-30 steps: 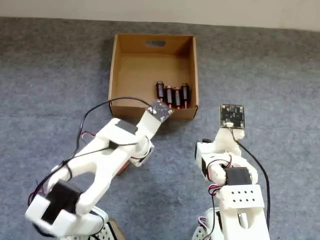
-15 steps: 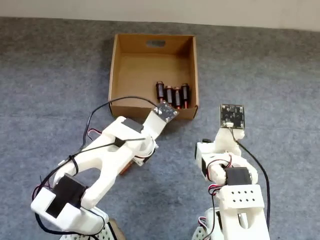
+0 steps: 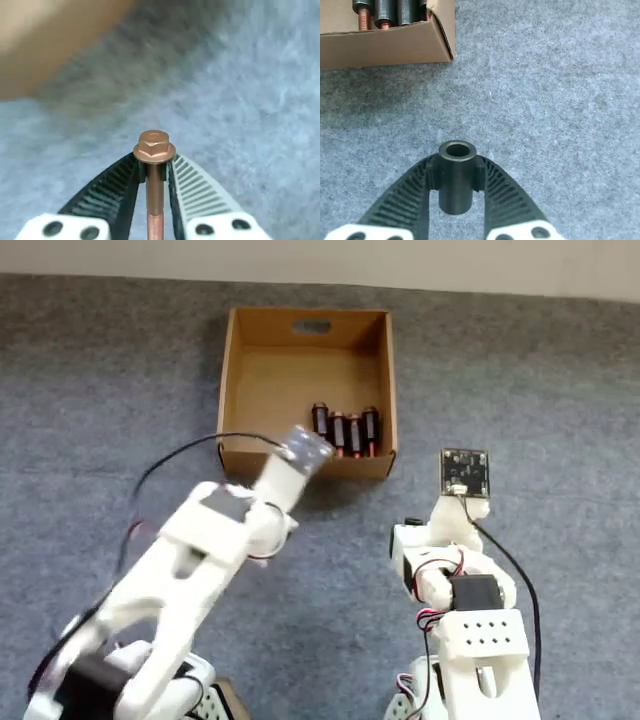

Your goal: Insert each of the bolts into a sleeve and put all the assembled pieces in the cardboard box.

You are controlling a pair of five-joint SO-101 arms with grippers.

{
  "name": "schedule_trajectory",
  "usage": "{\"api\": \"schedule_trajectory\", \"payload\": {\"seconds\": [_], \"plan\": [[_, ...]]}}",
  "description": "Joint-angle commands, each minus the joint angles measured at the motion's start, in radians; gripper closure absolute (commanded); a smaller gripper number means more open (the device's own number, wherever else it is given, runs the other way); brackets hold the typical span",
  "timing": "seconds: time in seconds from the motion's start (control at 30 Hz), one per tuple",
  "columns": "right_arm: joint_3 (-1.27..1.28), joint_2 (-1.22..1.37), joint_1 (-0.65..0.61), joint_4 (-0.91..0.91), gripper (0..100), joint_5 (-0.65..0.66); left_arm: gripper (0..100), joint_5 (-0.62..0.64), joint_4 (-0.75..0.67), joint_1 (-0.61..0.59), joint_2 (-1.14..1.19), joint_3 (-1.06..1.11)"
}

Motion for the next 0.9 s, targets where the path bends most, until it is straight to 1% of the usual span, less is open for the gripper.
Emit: {"api": "schedule_trajectory", "payload": {"seconds": [0.0, 0.13, 0.23, 0.33, 0.5, 0.6, 0.87], "plan": [[-0.016, -0.018, -0.012, -0.016, 99.3, -0.015, 99, 0.087, -0.048, -0.099, -0.275, 0.047], [-0.019, -0.019, -0.082, -0.018, 99.3, -0.009, 99, 0.160, -0.052, -0.183, -0.524, 0.114], [-0.042, -0.019, -0.150, -0.019, 99.3, -0.008, 99, 0.184, -0.052, -0.196, -0.693, 0.154], [-0.111, -0.019, -0.165, -0.019, 99.3, -0.008, 99, 0.184, -0.057, -0.194, -0.843, 0.159], [-0.245, -0.019, -0.183, -0.045, 99.3, -0.015, 99, 0.187, -0.215, -0.196, -1.021, 0.162], [-0.234, -0.015, -0.223, -0.162, 99.3, -0.015, 99, 0.215, -0.316, -0.193, -1.049, 0.160], [0.016, -0.016, -0.289, -0.647, 99.3, -0.011, 99, 0.218, -0.549, -0.189, -1.046, 0.165]]}}
